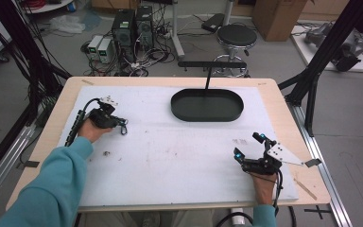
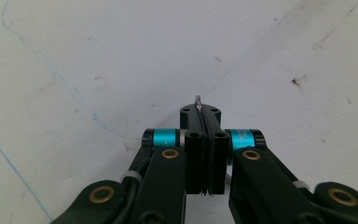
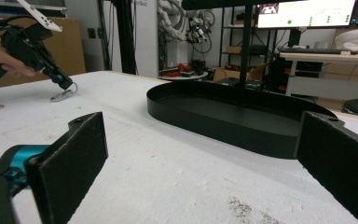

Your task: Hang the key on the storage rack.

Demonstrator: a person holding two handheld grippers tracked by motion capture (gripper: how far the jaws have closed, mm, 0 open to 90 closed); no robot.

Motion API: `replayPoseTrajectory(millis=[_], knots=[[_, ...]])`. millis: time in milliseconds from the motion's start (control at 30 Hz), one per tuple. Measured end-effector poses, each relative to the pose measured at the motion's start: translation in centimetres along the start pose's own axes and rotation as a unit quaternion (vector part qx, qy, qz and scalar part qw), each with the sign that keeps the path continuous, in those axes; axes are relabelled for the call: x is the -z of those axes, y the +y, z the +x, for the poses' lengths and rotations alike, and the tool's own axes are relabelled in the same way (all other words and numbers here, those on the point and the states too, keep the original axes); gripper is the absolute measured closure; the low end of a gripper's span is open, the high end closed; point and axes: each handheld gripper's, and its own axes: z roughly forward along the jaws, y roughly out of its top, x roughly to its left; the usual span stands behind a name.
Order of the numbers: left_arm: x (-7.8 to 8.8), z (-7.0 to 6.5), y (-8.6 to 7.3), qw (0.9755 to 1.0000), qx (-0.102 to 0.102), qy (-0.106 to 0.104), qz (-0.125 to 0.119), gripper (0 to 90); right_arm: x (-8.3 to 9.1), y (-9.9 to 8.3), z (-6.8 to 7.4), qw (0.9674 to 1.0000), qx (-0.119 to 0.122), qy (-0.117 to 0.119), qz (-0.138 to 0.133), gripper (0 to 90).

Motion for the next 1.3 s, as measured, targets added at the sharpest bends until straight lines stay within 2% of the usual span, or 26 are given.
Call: replayPoseTrajectory(millis=[33, 267, 433, 500, 567, 600, 733, 767, 800, 867, 900, 933, 967, 1033, 1067, 1100, 1133, 1167, 1200, 1233, 1267, 1300], knots=[[0.0, 0.0, 0.0, 1.0, 0.0, 0.0, 0.0, 88.4, 0.0, 0.0, 0.0, 1.0, -0.002, 0.0, 0.0, 1.8], [1.5, -1.1, 0.7, 0.9985, -0.008, -0.034, -0.042, 88.4, -0.1, 0.1, -0.2, 0.9999, -0.009, -0.003, 0.004, 1.8], [2.4, -1.7, 1.0, 0.9974, -0.023, -0.042, -0.054, 88.5, -0.3, 0.2, -0.6, 0.9994, -0.03, -0.004, 0.013, 1.8], [2.7, -1.9, 1.1, 0.9962, -0.026, -0.05, -0.067, 88.5, -0.3, 0.4, -0.6, 0.9991, -0.036, -0.006, 0.02, 1.7], [3.0, -2.1, 1.2, 0.9943, -0.035, -0.062, -0.079, 88.5, -0.4, 0.8, -0.7, 0.9994, -0.031, -0.005, 0.016, 1.8], [3.2, -2.2, 1.3, 0.9934, -0.042, -0.066, -0.084, 88.5, -0.4, 0.9, -0.6, 0.9991, -0.038, -0.004, 0.02, 1.8], [3.7, -2.9, 1.5, 0.9906, -0.047, -0.084, -0.098, 88.5, -0.7, 2.0, -0.7, 0.9991, -0.037, 0.007, 0.019, 1.8], [3.7, -2.9, 1.5, 0.9906, -0.047, -0.084, -0.098, 88.5, -0.8, 2.2, -0.7, 0.9992, -0.034, 0.012, 0.018, 1.7], [4.0, -3.3, 1.6, 0.9886, -0.049, -0.093, -0.108, 88.5, -1.0, 2.6, -0.7, 0.9991, -0.035, 0.015, 0.02, 1.7], [4.4, -3.6, 1.9, 0.9868, -0.05, -0.1, -0.117, 88.5, -1.3, 3.3, -0.7, 0.999, -0.03, 0.025, 0.022, 1.7], [4.4, -3.6, 1.9, 0.9868, -0.05, -0.1, -0.117, 88.5, -1.4, 3.6, -0.7, 0.9989, -0.03, 0.03, 0.023, 1.8], [4.6, -3.9, 2.1, 0.985, -0.052, -0.106, -0.126, 88.5, -1.6, 4.0, -0.6, 0.9986, -0.03, 0.037, 0.025, 1.7], [4.8, -4.0, 2.1, 0.9844, -0.053, -0.107, -0.128, 88.5, -1.8, 4.4, -0.6, 0.9985, -0.024, 0.041, 0.027, 1.7], [5.0, -4.4, 2.4, 0.9819, -0.059, -0.117, -0.137, 88.5, -2.2, 5.1, -0.6, 0.9979, -0.022, 0.054, 0.027, 1.8], [5.0, -4.4, 2.4, 0.9819, -0.059, -0.117, -0.137, 88.5, -2.2, 5.1, -0.6, 0.9979, -0.022, 0.054, 0.027, 1.8], [5.2, -4.9, 2.5, 0.9804, -0.067, -0.123, -0.138, 88.5, -2.8, 5.8, -0.6, 0.9968, -0.018, 0.072, 0.03, 1.8], [5.2, -4.9, 2.5, 0.9804, -0.067, -0.123, -0.138, 88.5, -3.0, 6.1, -0.5, 0.9963, -0.017, 0.078, 0.032, 1.8], [5.3, -5.4, 2.8, 0.978, -0.072, -0.132, -0.145, 88.5, -3.2, 6.5, -0.5, 0.9957, -0.013, 0.086, 0.032, 1.8], [5.3, -5.4, 2.8, 0.978, -0.072, -0.132, -0.145, 88.5, -3.5, 6.9, -0.5, 0.995, -0.01, 0.093, 0.033, 1.8], [5.3, -5.7, 2.9, 0.9762, -0.074, -0.139, -0.149, 88.5, -3.7, 7.3, -0.4, 0.9941, -0.008, 0.102, 0.036, 1.8], [5.4, -6.3, 3.1, 0.973, -0.081, -0.149, -0.157, 88.5, -4.1, 7.7, -0.4, 0.9931, -0.008, 0.112, 0.036, 1.8], [5.4, -6.6, 3.3, 0.971, -0.085, -0.156, -0.16, 88.5, -4.4, 8.0, -0.3, 0.9918, -0.005, 0.122, 0.039, 1.8]])
